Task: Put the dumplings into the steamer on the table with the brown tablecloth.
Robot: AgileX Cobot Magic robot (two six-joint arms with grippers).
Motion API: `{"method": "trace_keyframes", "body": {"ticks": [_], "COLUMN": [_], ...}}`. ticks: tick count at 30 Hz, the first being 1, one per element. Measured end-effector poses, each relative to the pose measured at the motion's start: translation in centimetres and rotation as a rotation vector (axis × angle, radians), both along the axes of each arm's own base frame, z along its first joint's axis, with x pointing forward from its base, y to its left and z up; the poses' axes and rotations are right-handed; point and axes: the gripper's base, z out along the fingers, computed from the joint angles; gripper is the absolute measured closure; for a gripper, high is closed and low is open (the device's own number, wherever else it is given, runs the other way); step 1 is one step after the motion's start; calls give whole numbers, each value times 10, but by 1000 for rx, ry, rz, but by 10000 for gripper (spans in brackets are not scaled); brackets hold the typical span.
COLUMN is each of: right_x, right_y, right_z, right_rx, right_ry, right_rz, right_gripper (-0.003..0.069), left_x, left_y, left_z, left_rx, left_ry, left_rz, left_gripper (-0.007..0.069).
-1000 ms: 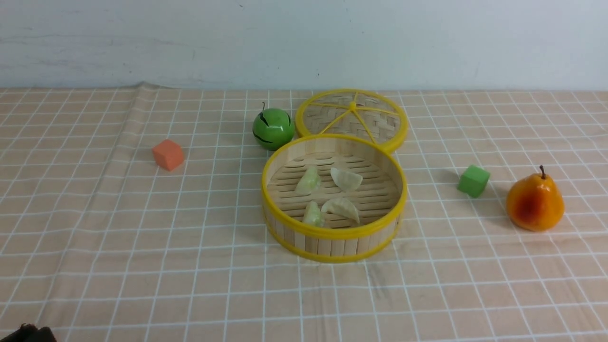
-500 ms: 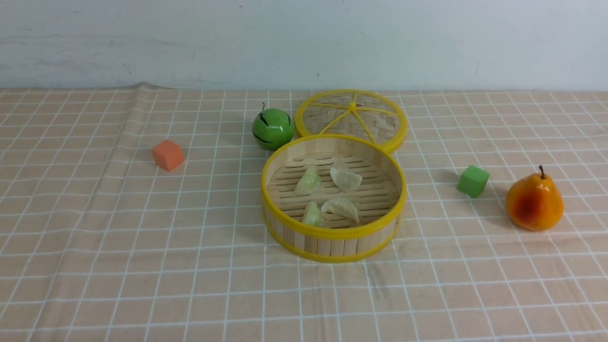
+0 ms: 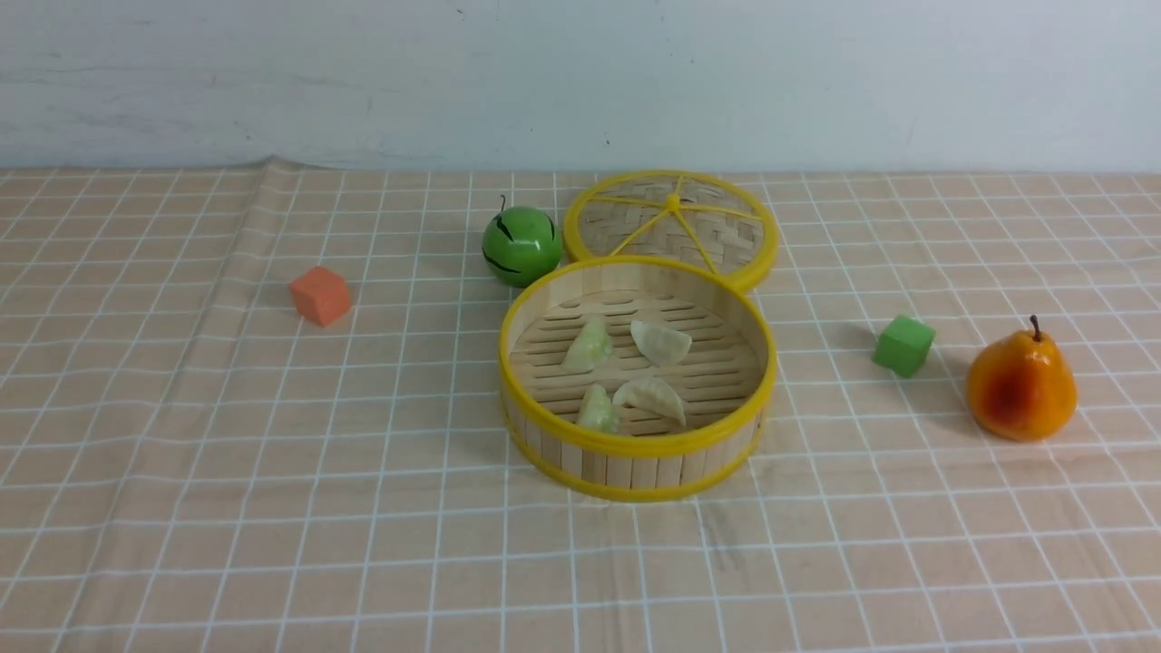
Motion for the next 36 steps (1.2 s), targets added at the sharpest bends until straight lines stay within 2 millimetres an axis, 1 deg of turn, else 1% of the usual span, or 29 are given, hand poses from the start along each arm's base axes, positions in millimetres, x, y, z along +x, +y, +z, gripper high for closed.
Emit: {"method": "trace_keyframes", "body": {"ticks": [36], "right_x": [0], "right_y": [0], "right_z": [0], "right_rx": [0], "right_ry": [0], "right_rz": [0], "right_gripper": [526], "left_x": [0], "left_y": [0], "left_z": [0], "left_rx": [0], "left_ry": [2], "left_rz": [0], "left_gripper": [637]}}
